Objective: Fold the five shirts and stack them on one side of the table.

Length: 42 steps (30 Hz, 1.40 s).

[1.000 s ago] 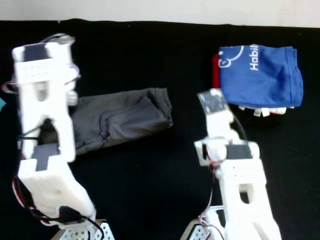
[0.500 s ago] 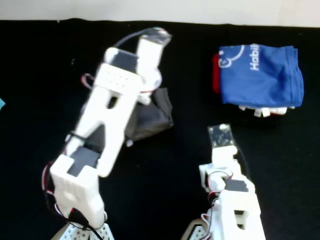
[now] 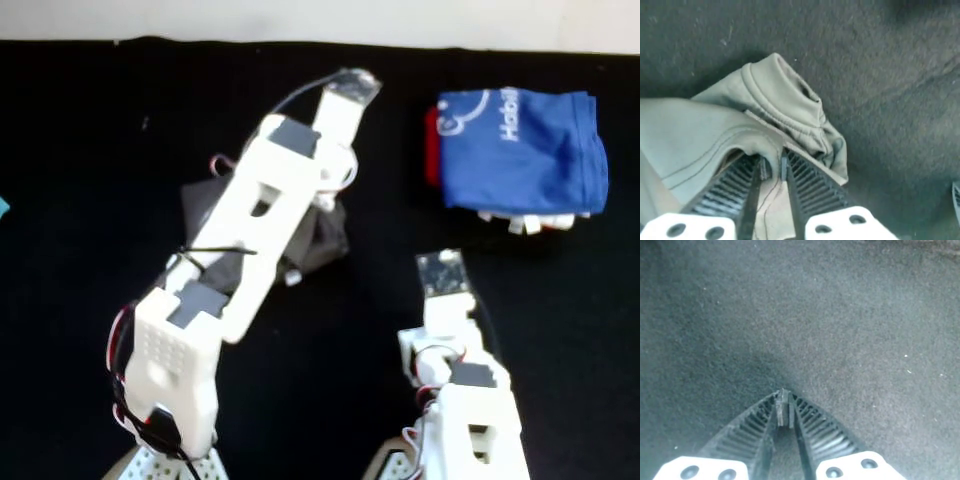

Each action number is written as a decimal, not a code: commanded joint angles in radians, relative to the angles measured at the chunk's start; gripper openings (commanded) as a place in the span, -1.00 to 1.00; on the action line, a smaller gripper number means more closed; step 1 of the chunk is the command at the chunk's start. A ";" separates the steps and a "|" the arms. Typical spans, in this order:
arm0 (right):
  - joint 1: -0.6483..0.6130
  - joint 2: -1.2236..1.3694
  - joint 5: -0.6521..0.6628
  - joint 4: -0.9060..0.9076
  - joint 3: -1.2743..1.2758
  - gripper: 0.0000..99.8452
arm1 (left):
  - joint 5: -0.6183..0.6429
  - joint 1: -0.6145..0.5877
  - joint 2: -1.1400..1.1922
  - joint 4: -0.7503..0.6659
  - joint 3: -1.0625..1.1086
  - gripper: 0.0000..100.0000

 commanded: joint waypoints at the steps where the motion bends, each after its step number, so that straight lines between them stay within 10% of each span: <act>1: 0.010 -0.001 0.009 -0.019 0.005 -0.99 | 0.008 -0.008 -0.018 -0.017 -0.012 -0.74; 19: 0.010 -0.002 0.012 -0.021 0.005 -0.99 | 0.002 -0.232 0.018 0.377 -0.076 -0.98; 35: 0.010 -0.002 0.012 -0.021 0.005 -0.99 | 0.115 0.096 0.073 0.347 -0.171 -0.98; 42: 0.010 -0.002 0.011 -0.021 0.005 -0.99 | 0.117 0.045 -0.022 0.453 -0.317 -0.98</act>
